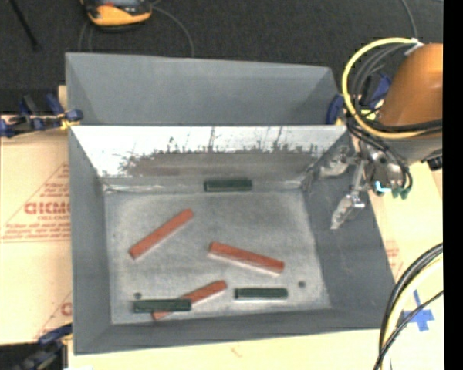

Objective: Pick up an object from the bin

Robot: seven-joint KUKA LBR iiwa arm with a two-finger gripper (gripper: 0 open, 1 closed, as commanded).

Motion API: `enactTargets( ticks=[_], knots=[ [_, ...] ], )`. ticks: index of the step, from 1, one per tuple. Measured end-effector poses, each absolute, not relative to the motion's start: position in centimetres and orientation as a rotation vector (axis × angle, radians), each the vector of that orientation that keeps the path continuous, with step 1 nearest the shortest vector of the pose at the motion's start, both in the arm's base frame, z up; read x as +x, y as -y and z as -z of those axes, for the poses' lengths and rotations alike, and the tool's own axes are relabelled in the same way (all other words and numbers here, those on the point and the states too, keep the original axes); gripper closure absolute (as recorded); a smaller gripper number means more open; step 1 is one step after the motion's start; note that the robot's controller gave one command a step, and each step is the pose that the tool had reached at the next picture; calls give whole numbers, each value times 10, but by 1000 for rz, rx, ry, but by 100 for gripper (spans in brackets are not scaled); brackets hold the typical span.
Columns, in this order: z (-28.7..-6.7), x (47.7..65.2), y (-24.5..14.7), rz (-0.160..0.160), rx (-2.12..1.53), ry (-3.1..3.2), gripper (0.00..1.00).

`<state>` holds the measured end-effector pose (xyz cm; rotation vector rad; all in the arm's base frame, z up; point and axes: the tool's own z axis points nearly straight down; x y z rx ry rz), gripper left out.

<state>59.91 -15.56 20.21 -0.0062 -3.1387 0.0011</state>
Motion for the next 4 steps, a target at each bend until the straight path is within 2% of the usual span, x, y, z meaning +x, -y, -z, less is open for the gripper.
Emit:
enactTargets(
  ticks=[1,2,3,4],
  knots=[
    [-207,601,155,-4,0,3146,0],
    [-131,594,97,-4,58,3149,0],
    [-114,584,75,1,193,3133,0],
    [-135,566,10,2,322,3127,0]
  ],
)
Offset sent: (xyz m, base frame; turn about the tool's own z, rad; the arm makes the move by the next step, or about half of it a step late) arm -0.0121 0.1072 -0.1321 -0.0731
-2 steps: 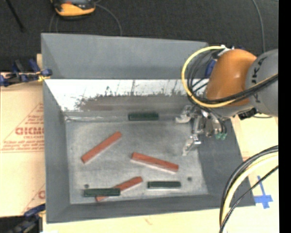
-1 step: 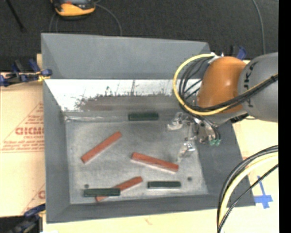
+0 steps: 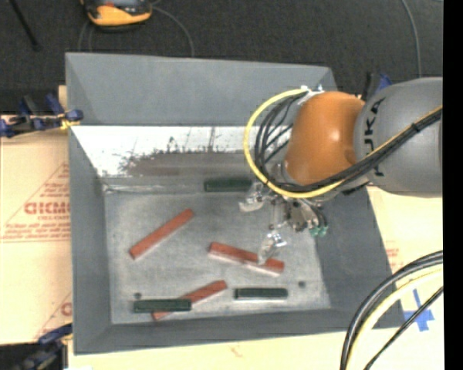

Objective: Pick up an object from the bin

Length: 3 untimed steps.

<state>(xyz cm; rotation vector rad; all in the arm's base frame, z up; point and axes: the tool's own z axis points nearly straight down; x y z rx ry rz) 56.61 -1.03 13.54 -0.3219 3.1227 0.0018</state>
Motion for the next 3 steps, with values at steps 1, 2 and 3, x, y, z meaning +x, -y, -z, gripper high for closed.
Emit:
enactTargets(
  ticks=[1,2,3],
  knots=[
    [-75,553,-1,-3,137,-3132,0],
    [-83,553,1,-2,125,-3142,100],
    [-83,553,1,-2,124,-3142,100]
  ],
)
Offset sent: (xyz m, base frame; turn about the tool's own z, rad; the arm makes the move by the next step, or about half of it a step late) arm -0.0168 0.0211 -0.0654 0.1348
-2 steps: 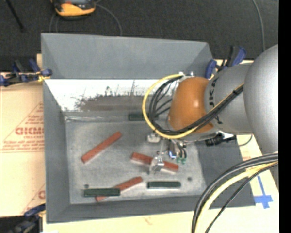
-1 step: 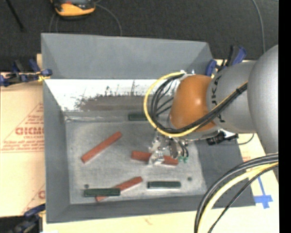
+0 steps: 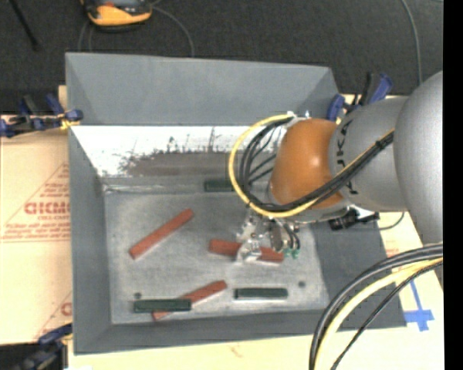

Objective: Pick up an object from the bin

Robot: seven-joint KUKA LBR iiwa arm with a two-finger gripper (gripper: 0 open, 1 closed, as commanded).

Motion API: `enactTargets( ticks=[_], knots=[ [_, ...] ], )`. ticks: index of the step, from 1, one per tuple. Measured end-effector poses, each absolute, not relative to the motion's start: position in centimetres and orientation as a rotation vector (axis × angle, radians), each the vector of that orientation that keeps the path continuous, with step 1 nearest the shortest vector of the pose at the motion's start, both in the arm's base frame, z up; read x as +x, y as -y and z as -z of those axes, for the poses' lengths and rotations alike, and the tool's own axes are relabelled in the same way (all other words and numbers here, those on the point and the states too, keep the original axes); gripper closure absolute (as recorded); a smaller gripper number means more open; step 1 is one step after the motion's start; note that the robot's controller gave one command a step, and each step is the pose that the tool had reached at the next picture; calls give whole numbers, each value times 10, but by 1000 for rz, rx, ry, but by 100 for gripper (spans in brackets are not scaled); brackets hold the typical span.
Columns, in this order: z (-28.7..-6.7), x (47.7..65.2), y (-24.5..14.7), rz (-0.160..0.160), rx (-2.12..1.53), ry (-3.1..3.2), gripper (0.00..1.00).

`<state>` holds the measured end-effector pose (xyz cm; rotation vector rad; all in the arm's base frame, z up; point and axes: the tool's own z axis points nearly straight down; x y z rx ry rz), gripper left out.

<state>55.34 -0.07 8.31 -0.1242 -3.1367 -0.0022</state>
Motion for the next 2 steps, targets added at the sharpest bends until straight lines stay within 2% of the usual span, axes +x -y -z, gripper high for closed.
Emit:
enactTargets(
  ticks=[1,2],
  knots=[
    [-87,552,1,1,-123,3136,100],
    [-105,552,1,0,-122,3135,100]
  ],
)
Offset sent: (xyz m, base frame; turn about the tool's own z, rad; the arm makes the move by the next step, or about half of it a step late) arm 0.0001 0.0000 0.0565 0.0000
